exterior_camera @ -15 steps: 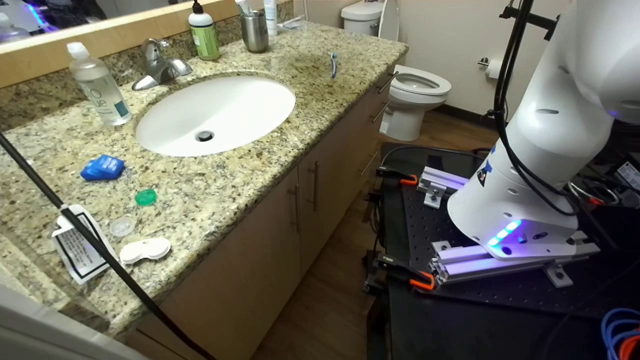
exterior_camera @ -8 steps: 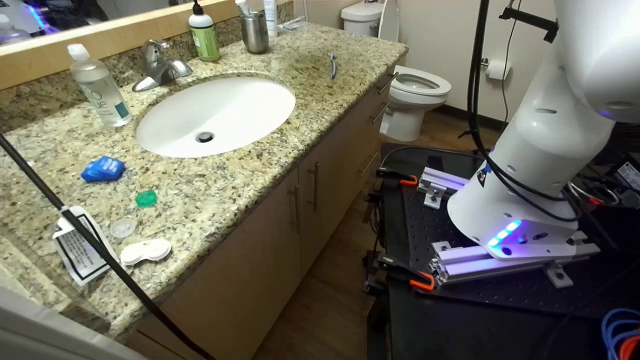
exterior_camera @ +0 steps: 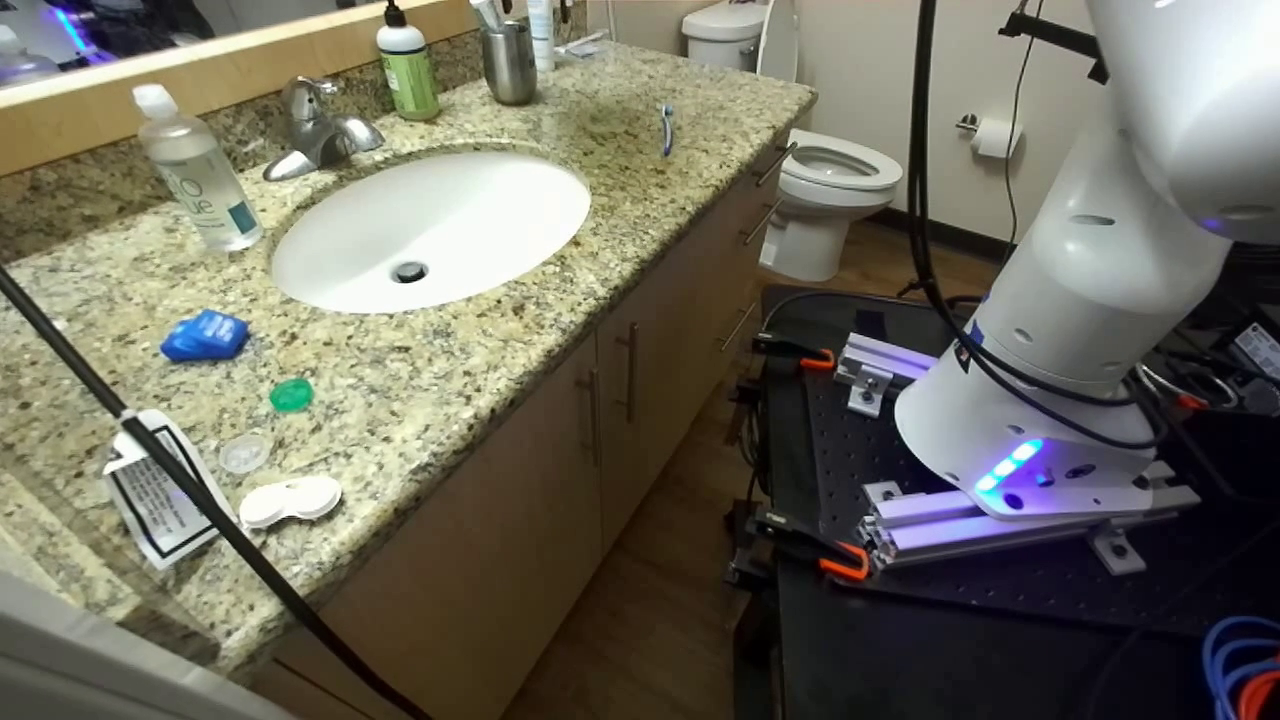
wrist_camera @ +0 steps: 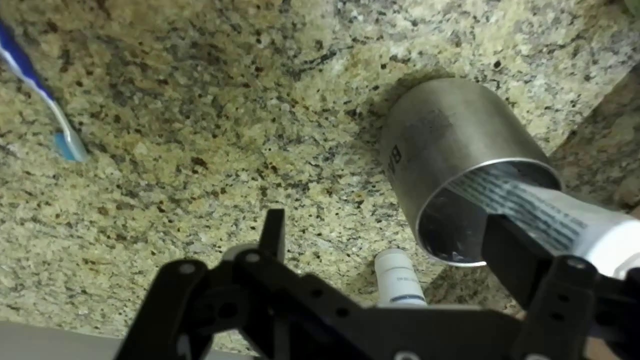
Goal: Move the silver cup to the left
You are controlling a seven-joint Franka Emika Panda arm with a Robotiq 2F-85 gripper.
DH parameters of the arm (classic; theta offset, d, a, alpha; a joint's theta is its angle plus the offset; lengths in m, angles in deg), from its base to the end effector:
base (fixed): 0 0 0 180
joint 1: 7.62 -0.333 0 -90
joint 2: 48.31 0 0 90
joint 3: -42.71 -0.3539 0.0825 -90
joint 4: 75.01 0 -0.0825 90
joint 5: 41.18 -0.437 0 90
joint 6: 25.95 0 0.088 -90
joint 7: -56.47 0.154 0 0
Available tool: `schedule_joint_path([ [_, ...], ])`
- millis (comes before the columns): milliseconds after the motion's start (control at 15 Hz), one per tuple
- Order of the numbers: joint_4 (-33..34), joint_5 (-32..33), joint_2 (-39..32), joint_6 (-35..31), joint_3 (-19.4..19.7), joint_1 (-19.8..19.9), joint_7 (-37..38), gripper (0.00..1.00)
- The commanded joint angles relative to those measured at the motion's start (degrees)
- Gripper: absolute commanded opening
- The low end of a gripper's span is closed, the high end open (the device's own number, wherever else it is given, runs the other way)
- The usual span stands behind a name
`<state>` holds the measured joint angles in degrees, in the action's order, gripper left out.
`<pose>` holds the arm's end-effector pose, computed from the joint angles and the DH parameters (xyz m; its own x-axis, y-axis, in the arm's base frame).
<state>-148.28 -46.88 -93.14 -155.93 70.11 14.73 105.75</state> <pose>0.6277 -0.5777 0.3102 -0.0467 -0.9340 0.3543 -0.9984 0.0318 -0.0476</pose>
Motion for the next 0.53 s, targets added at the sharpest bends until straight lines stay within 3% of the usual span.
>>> schedule_joint_path([
  [0, 1.03, 0.24, -1.57, 0.16, 0.01, 0.15, 2.29, 1.00],
  [267, 3.83, 0.47, -4.85, 0.28, 0.09, 0.64, 5.23, 1.00],
  [467, 7.56, 1.29, -6.77, 8.62, -2.40, 3.01, 5.20, 1.00],
])
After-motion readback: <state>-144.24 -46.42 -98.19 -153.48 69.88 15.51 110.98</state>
